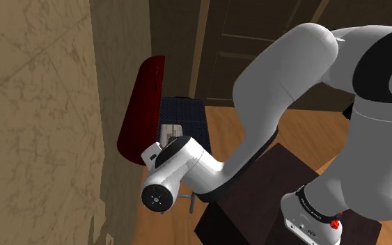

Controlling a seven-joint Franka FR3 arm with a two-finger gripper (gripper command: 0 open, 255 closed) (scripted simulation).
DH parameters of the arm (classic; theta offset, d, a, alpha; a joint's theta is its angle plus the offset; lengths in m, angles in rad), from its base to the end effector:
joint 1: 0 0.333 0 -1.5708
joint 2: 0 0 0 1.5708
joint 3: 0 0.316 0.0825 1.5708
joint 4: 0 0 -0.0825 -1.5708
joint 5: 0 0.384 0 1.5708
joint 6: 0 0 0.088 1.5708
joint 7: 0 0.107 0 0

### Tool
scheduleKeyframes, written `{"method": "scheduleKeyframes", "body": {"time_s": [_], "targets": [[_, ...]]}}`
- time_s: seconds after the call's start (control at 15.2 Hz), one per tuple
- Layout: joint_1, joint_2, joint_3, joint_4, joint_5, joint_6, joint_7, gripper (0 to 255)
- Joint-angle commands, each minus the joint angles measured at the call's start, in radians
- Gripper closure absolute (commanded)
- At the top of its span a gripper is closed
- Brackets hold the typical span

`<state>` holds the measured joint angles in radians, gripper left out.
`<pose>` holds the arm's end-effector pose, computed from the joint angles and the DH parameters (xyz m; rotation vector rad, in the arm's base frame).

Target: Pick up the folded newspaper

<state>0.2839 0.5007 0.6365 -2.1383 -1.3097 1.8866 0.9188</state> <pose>0.3735 0.3825 0.1923 2.0899 0.9576 0.4077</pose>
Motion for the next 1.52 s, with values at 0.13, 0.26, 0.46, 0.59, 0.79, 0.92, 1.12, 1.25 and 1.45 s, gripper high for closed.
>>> {"method": "scheduleKeyframes", "body": {"time_s": [0.13,0.26,0.46,0.59,0.79,0.92,1.12,1.25,1.45], "targets": [[0.066,0.113,-0.042,0.056,-0.093,-0.045,0.031,0],[0.074,0.139,-0.052,0.065,-0.108,-0.045,0.046,0],[0.085,0.177,-0.066,0.08,-0.129,-0.044,0.068,0],[0.092,0.197,-0.074,0.088,-0.14,-0.043,0.079,0],[0.092,0.196,-0.073,0.088,-0.139,-0.044,0.079,255],[0.093,0.196,-0.072,0.087,-0.138,-0.045,0.081,255],[0.092,0.194,-0.072,0.084,-0.138,-0.045,0.082,255],[0.093,0.194,-0.072,0.085,-0.138,-0.045,0.081,255],[0.084,0.171,-0.064,0.078,-0.126,-0.044,0.065,255]]}}
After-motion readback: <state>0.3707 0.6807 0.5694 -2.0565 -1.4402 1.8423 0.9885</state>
